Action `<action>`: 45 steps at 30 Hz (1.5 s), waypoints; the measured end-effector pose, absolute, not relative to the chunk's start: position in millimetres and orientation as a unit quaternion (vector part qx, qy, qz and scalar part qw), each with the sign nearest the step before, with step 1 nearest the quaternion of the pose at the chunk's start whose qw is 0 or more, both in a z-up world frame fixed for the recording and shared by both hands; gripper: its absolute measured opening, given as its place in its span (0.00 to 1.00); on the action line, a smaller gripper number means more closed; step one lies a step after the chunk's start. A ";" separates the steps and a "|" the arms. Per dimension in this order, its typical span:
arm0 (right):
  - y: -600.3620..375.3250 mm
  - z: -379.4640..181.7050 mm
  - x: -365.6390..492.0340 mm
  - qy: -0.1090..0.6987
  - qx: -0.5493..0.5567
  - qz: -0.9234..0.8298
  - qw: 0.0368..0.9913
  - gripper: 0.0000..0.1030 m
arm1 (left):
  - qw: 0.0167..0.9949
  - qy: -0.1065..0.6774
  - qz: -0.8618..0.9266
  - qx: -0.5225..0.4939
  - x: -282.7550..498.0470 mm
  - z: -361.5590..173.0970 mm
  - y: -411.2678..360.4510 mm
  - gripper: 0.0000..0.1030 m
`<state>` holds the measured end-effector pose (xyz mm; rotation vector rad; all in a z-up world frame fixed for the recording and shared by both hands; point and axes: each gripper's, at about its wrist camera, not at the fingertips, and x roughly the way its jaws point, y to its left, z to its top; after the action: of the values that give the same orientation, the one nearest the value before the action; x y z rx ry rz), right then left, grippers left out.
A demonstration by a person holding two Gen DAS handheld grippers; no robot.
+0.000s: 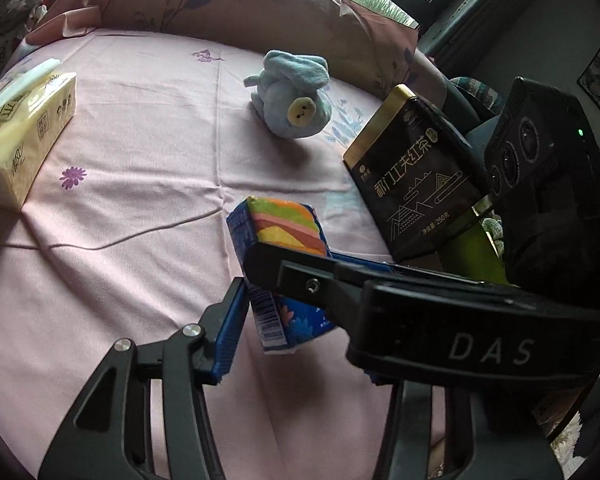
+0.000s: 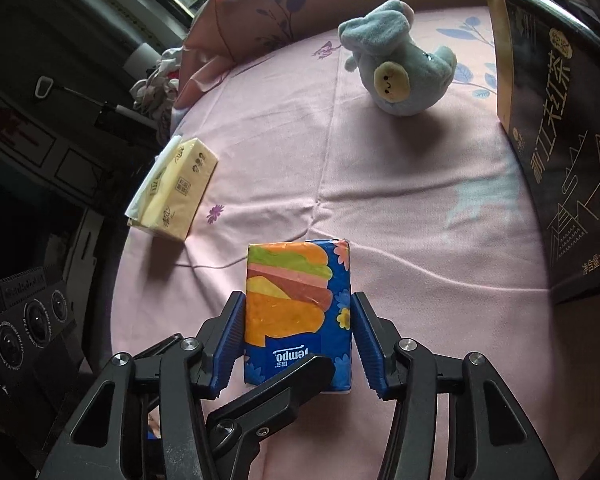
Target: Organize soft objects
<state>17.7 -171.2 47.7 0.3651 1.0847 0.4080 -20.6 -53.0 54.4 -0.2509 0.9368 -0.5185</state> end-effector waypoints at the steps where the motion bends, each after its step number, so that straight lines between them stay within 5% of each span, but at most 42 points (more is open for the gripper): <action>1: -174.9 56.9 14.9 0.499 0.170 0.191 0.828 0.53 | 0.863 0.429 -0.247 -0.105 -23.9 64.6 -58.7 0.45; 18: -318.9 171.9 -58.5 0.311 0.188 0.084 0.928 0.53 | 0.886 0.264 -0.381 -0.015 -58.5 167.6 -199.4 0.45; 40: -432.5 127.2 -61.6 0.321 0.308 0.013 0.896 0.53 | 0.832 0.346 -0.432 0.040 -31.8 134.2 -323.6 0.45; 45: -439.6 122.9 -61.9 0.324 0.317 -0.006 0.891 0.53 | 0.834 0.352 -0.421 0.045 -32.7 132.5 -325.5 0.52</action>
<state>-61.9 -439.6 122.9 0.6581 0.6735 -0.0125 -32.7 -325.5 132.5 0.0958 0.7462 -0.8928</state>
